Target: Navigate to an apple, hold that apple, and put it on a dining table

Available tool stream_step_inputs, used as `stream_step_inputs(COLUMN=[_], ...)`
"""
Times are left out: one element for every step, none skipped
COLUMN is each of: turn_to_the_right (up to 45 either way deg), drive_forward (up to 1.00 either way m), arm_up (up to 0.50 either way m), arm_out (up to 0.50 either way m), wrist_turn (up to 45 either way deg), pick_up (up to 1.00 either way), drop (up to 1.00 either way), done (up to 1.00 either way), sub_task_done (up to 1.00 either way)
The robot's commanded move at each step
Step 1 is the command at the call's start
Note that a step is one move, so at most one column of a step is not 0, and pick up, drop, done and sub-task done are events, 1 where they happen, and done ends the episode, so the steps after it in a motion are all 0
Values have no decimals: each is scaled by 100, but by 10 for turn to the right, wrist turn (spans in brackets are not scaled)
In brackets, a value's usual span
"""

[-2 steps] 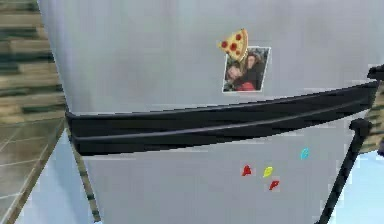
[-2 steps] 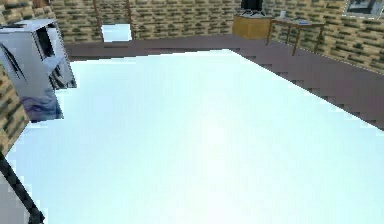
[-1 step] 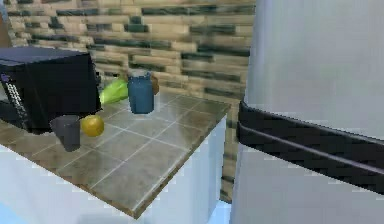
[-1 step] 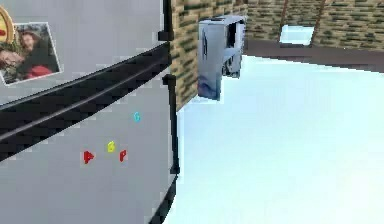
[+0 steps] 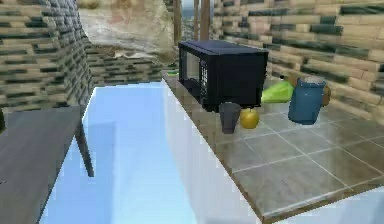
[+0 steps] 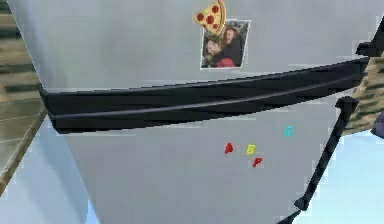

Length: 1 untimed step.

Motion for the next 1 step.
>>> stream_step_inputs(turn_to_the_right=[-450], drive_forward=[0], arm_up=[0], arm_out=[0], wrist_turn=[0], pick_up=[0], drop=[0], done=[0], sub_task_done=[0])
